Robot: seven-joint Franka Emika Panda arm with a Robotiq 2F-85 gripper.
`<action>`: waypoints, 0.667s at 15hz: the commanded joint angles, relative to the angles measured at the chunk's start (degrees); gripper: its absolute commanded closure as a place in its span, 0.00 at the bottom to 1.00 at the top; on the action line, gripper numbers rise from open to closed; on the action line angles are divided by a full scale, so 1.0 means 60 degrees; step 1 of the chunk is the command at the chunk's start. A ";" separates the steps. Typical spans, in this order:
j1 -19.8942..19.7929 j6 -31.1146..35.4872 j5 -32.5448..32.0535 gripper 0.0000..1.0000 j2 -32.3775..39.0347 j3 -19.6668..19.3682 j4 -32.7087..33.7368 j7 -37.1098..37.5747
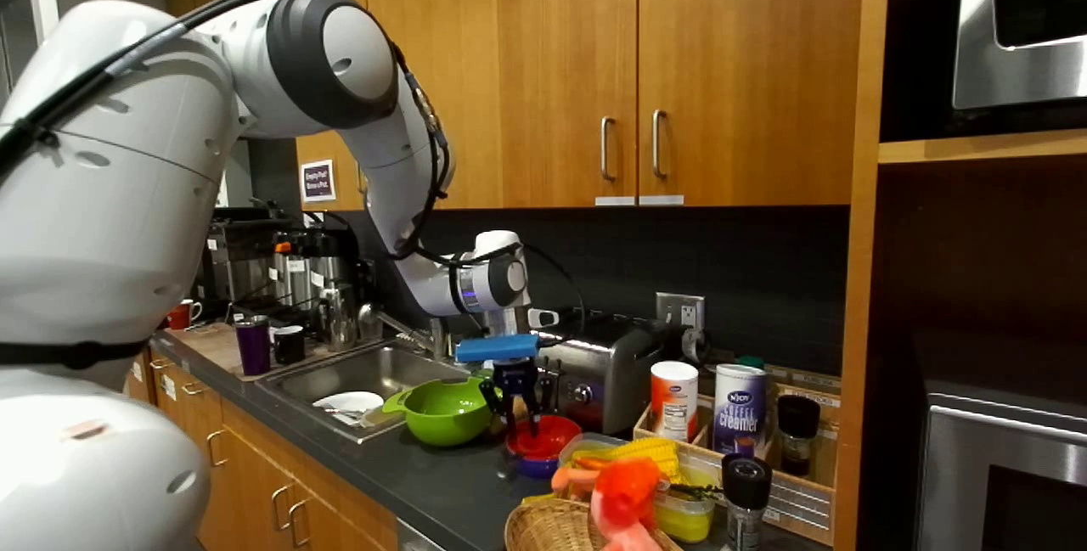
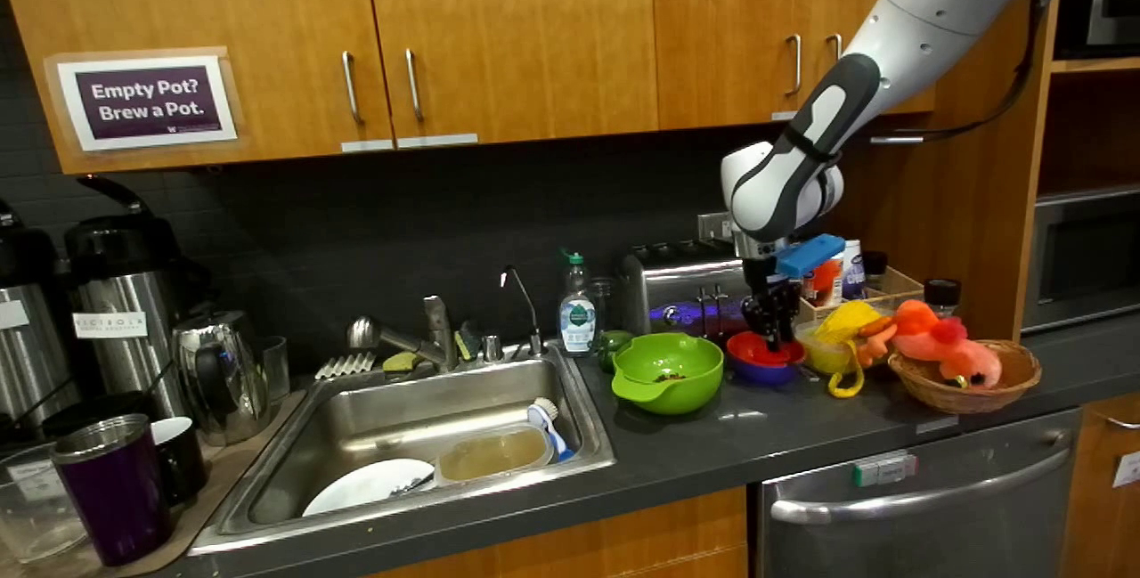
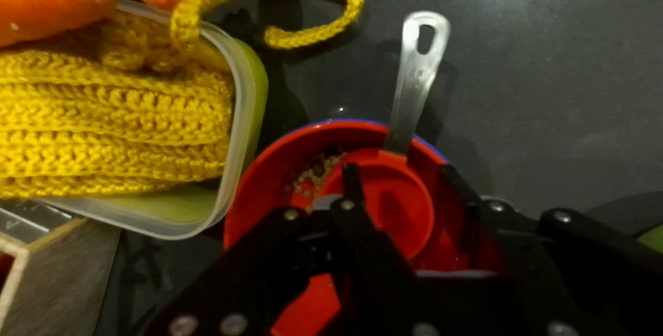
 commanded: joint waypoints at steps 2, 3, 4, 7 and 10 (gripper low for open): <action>0.0080 0.0034 0.0071 0.19 -0.0029 -0.0085 -0.0023 -0.0054; 0.0078 0.0048 0.0072 0.13 -0.0031 -0.0084 -0.0027 -0.0060; 0.0066 0.0073 0.0109 0.05 -0.0039 -0.0066 -0.0035 -0.0096; -0.0308 0.0654 0.1226 0.00 -0.0125 0.0383 -0.0212 -0.1149; -0.0657 0.1288 0.3120 0.00 -0.0248 0.1004 -0.0344 -0.2873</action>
